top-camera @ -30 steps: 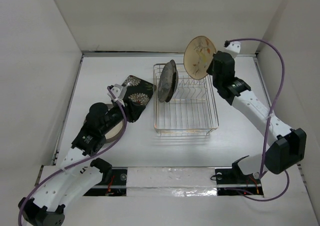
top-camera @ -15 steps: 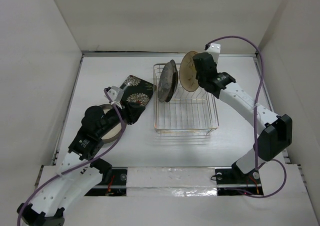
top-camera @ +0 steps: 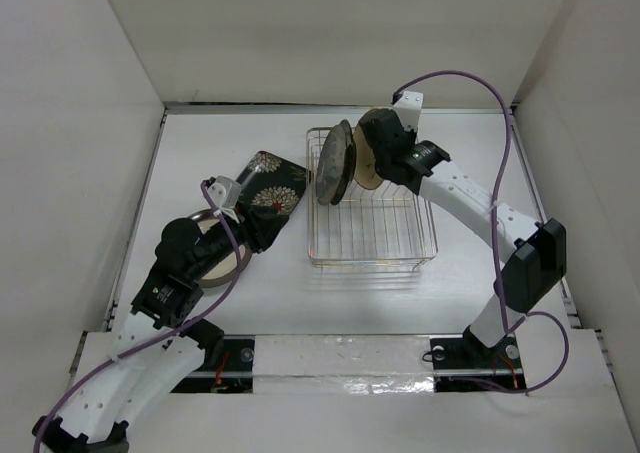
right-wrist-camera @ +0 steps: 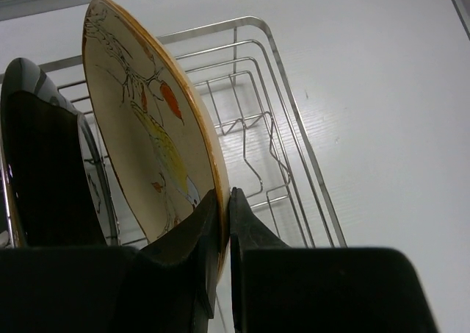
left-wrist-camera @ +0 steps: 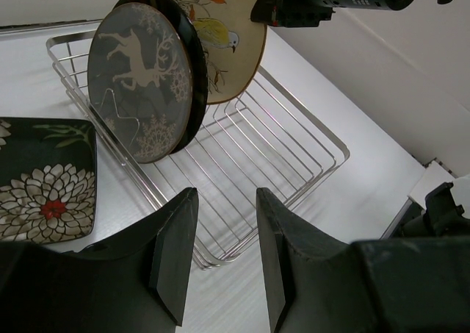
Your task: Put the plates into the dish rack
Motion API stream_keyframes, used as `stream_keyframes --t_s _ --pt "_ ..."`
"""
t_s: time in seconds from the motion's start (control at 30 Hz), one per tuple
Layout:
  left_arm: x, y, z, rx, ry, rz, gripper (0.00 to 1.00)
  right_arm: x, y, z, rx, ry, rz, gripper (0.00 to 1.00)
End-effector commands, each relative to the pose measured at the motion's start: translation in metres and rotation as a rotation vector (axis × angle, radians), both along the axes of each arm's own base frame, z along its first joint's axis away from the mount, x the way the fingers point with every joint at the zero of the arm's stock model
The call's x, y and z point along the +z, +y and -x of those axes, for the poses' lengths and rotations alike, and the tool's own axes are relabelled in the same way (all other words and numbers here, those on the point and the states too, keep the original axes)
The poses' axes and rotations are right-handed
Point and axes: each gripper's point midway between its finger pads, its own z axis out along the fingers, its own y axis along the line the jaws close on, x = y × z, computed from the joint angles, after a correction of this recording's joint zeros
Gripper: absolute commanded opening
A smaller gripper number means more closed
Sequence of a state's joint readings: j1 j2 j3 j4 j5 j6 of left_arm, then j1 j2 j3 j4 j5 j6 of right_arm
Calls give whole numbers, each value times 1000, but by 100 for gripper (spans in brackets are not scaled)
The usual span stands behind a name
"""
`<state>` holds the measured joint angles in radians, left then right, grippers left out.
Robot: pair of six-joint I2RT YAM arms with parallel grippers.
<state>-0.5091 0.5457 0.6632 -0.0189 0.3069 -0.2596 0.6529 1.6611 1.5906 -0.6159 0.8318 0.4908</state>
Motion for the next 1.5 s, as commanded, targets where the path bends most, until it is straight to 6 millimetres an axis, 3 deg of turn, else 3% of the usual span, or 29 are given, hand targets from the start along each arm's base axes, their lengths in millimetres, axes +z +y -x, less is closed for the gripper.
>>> stream_keyframes --t_s 0.0,0.13,0.27,0.37,1.13,1.3,1.47 --pt "33 -4 7 -29 -89 56 35 70 -19 -8 -137 -212 -90 0" --pt "29 -5 3 -23 -73 48 35 76 -26 -6 -178 -221 -68 0" --pt "31 -5 4 -28 -77 52 35 79 -18 -3 -180 -230 -55 0" --pt "27 -8 4 -35 -66 44 35 71 -20 -3 -201 -210 -35 0" --pt "27 -11 7 -52 -65 48 35 14 45 3 -139 -118 51 0" --pt "25 -11 5 -48 -58 42 35 5 64 4 -129 -123 68 15" --pt "22 -10 4 -38 -53 37 35 -5 68 2 -120 -115 58 25"
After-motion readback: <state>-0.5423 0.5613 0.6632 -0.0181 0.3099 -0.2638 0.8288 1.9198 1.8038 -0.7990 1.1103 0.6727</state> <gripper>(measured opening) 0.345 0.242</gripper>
